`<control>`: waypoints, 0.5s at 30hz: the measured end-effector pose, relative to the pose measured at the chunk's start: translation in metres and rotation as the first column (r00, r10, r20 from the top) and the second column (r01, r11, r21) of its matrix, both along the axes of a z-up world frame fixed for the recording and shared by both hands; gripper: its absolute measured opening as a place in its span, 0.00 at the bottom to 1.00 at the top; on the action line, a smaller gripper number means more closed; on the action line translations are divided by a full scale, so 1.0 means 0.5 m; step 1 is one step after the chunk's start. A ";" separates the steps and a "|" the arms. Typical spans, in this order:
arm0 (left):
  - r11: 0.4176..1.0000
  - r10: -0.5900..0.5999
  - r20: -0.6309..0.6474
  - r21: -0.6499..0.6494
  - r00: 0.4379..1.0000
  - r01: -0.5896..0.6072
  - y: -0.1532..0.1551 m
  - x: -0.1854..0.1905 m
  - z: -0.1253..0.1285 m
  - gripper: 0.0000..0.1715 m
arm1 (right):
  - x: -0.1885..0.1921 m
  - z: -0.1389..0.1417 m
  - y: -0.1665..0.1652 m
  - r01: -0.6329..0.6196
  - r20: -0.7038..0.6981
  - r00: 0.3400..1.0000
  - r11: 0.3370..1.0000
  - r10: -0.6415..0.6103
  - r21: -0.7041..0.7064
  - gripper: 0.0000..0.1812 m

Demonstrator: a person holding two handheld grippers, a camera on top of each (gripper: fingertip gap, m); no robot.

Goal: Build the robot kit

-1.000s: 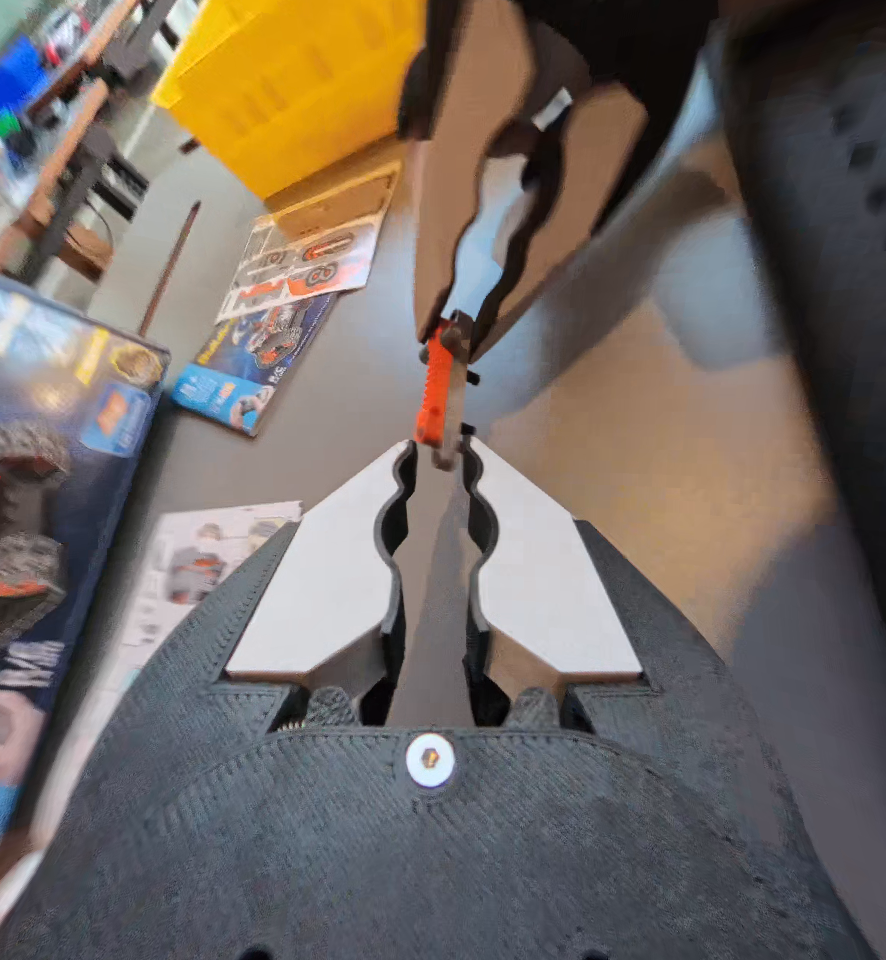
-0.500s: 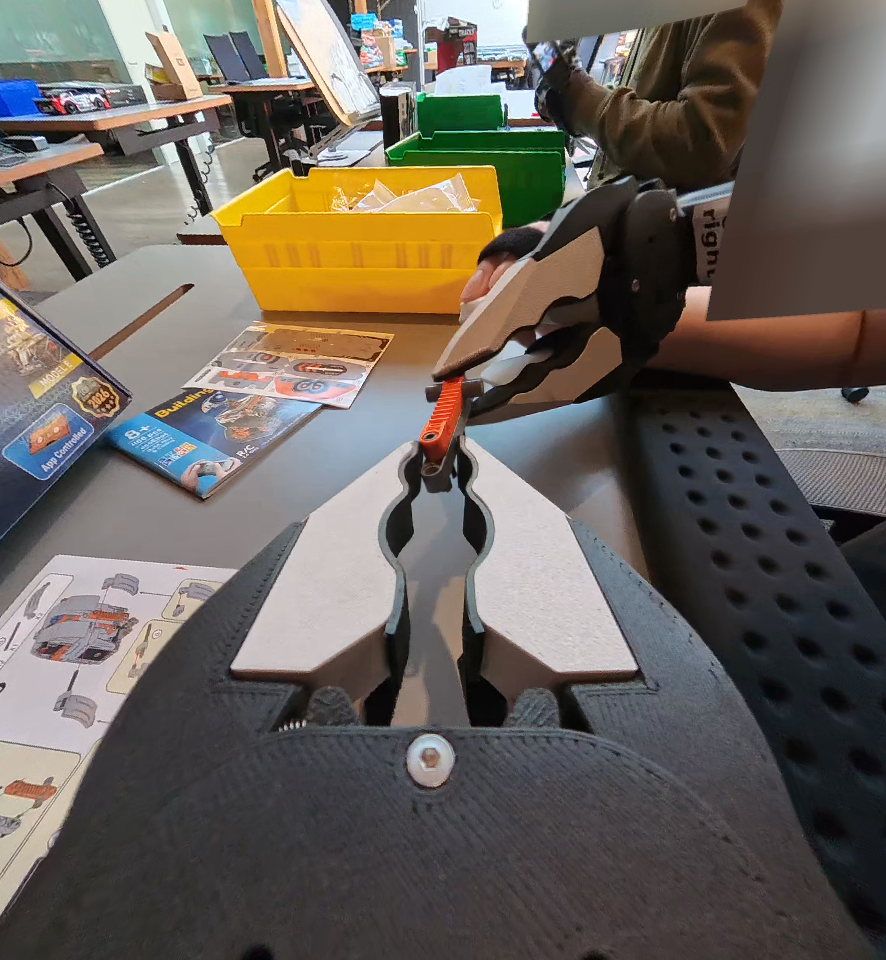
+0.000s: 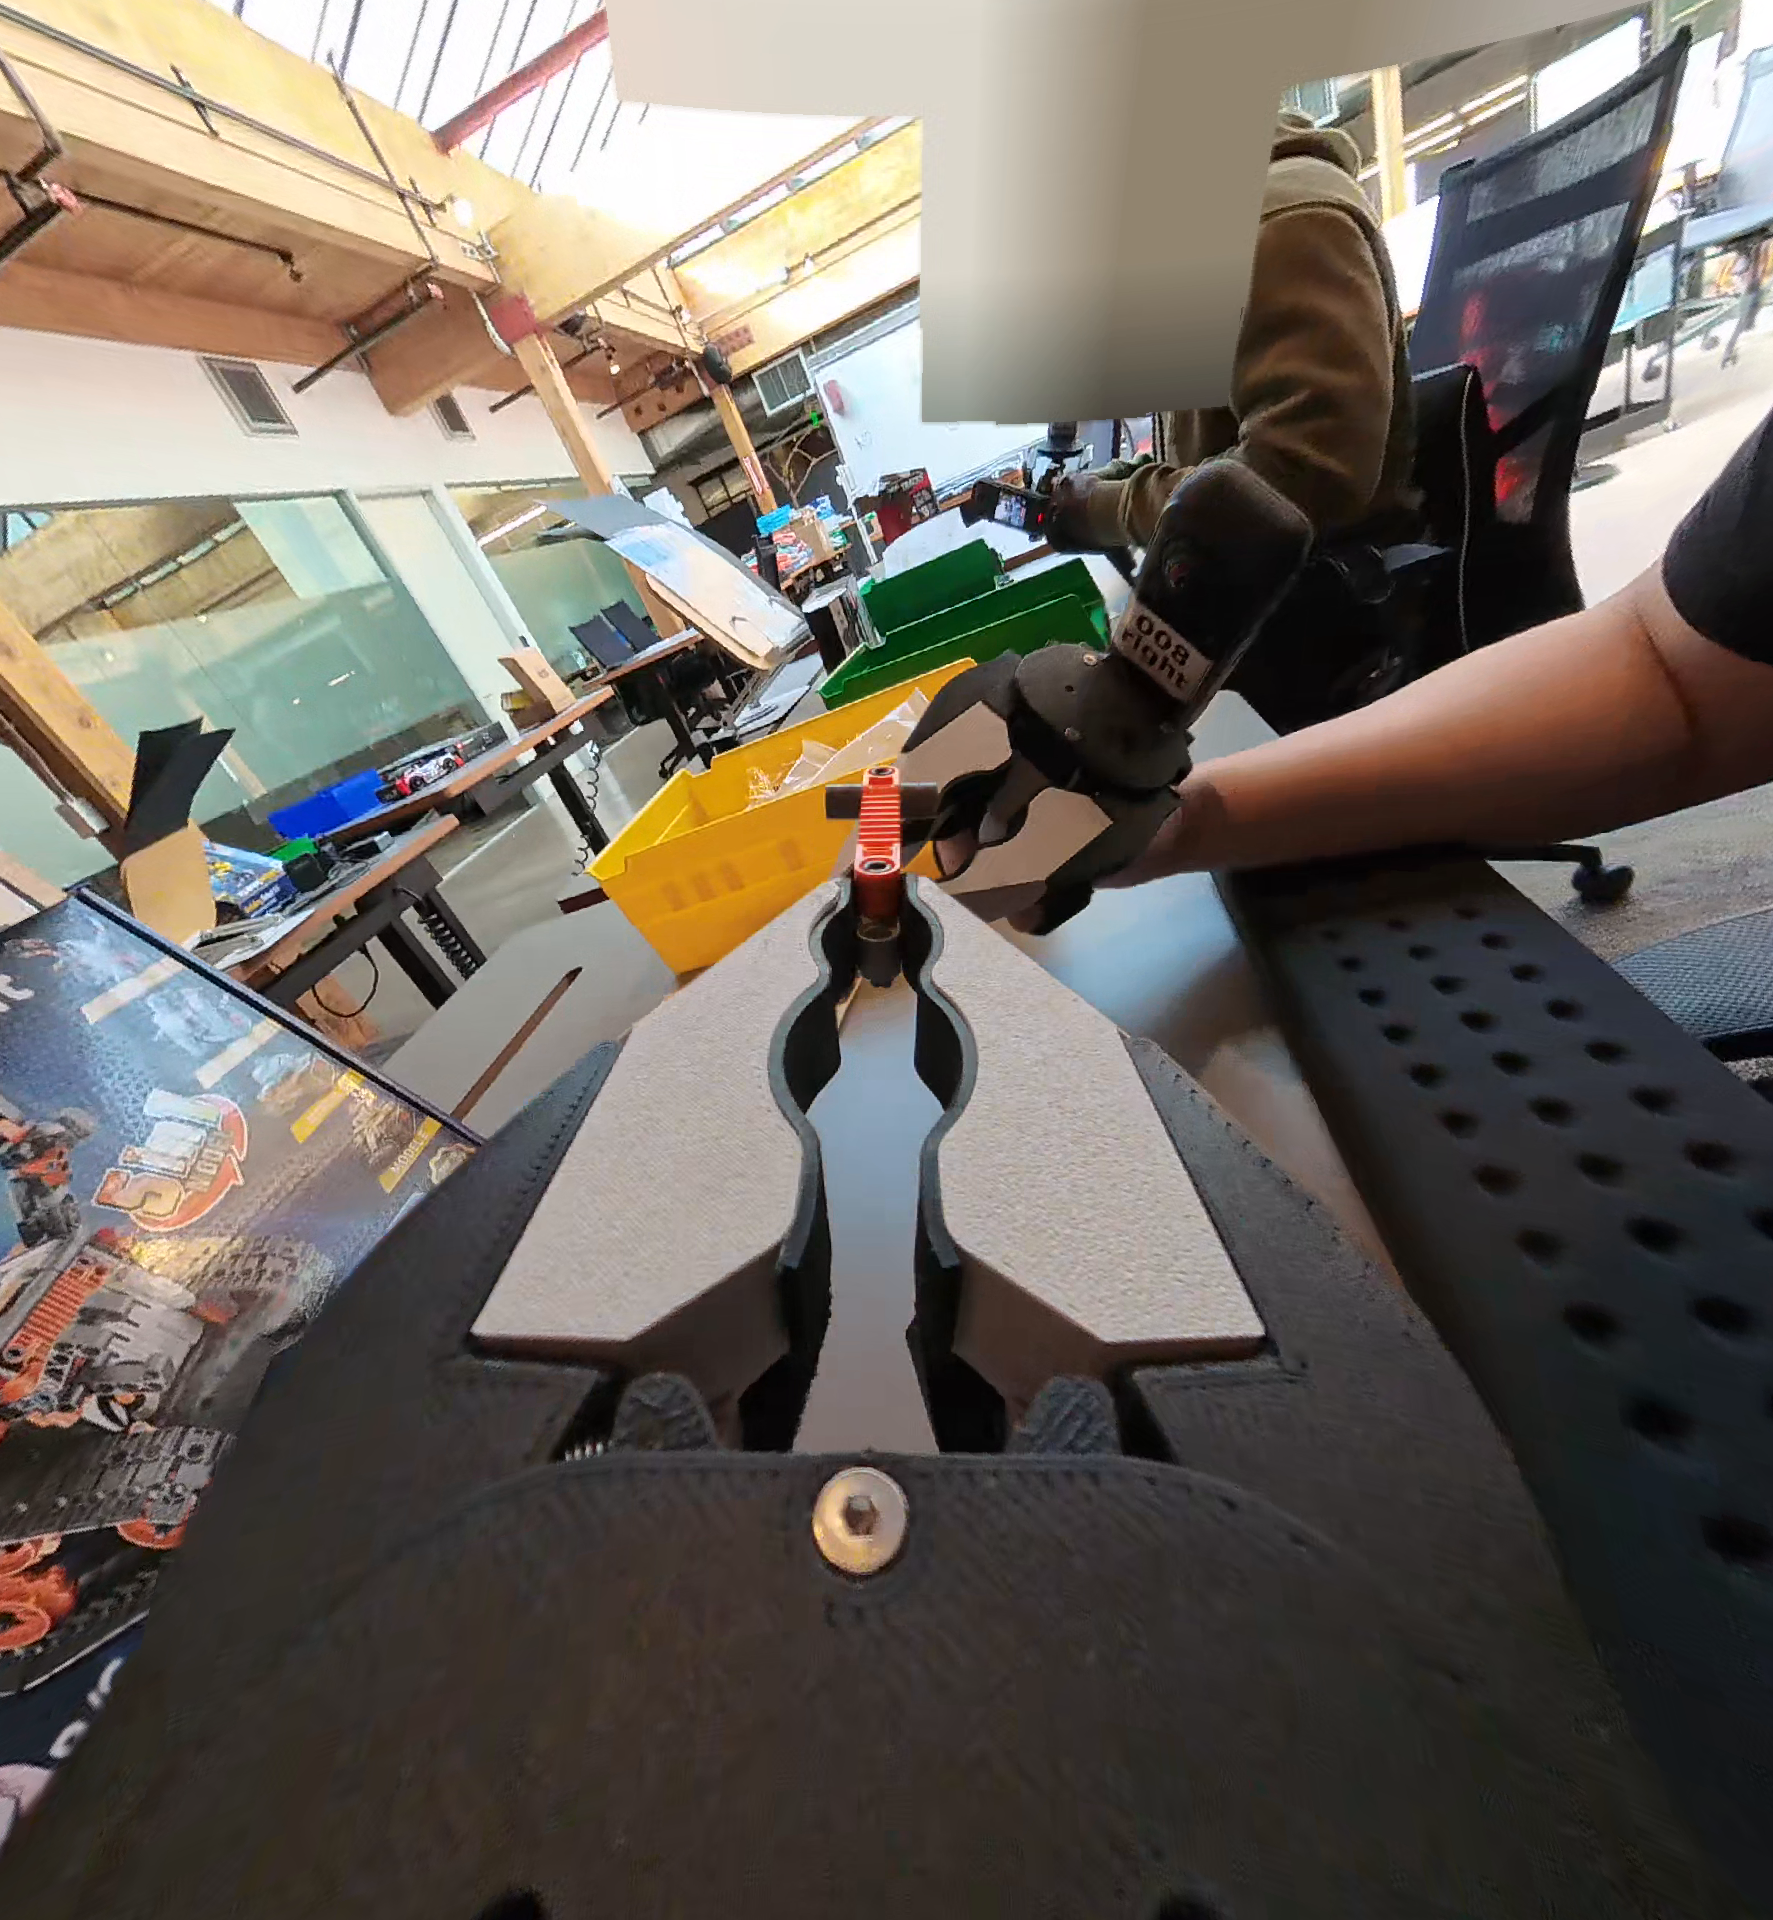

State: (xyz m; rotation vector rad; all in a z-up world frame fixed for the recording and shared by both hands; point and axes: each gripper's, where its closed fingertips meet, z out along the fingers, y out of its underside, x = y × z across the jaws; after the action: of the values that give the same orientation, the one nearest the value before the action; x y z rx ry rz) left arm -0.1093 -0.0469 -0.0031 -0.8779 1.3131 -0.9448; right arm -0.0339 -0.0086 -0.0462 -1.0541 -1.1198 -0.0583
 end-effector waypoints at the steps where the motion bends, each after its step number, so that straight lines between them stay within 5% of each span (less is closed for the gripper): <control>1: 1.000 -0.007 0.005 -0.005 1.000 0.007 -0.002 -0.001 0.003 0.03 | 0.001 -0.004 0.002 0.004 0.008 1.000 1.000 -0.004 -0.006 0.07; 5: 0.977 -0.089 0.020 -0.194 0.996 0.091 -0.006 -0.001 0.013 0.03 | -0.007 -0.024 0.006 -0.006 0.041 0.999 0.999 0.008 -0.042 0.07; 7: 0.880 -0.206 0.045 -0.429 0.978 0.205 -0.012 0.000 0.026 0.03 | -0.009 -0.035 0.012 -0.006 0.052 0.999 0.998 0.010 -0.068 0.07; 10: 0.612 -0.351 0.225 -0.680 0.909 0.405 -0.019 -0.011 0.070 0.03 | -0.008 -0.045 0.027 -0.002 0.046 0.999 0.994 0.007 -0.109 0.07; 15: 0.522 -0.373 0.230 -0.748 0.899 0.409 -0.020 0.000 0.102 0.03 | -0.003 -0.054 0.044 0.012 0.042 0.999 0.989 -0.006 -0.145 0.07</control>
State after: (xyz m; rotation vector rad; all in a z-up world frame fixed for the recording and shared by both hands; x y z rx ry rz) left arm -0.1092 -0.0571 0.0477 -1.2270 1.0451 -1.9977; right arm -0.0351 0.0135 -0.0731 -1.1928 -1.1700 -0.0056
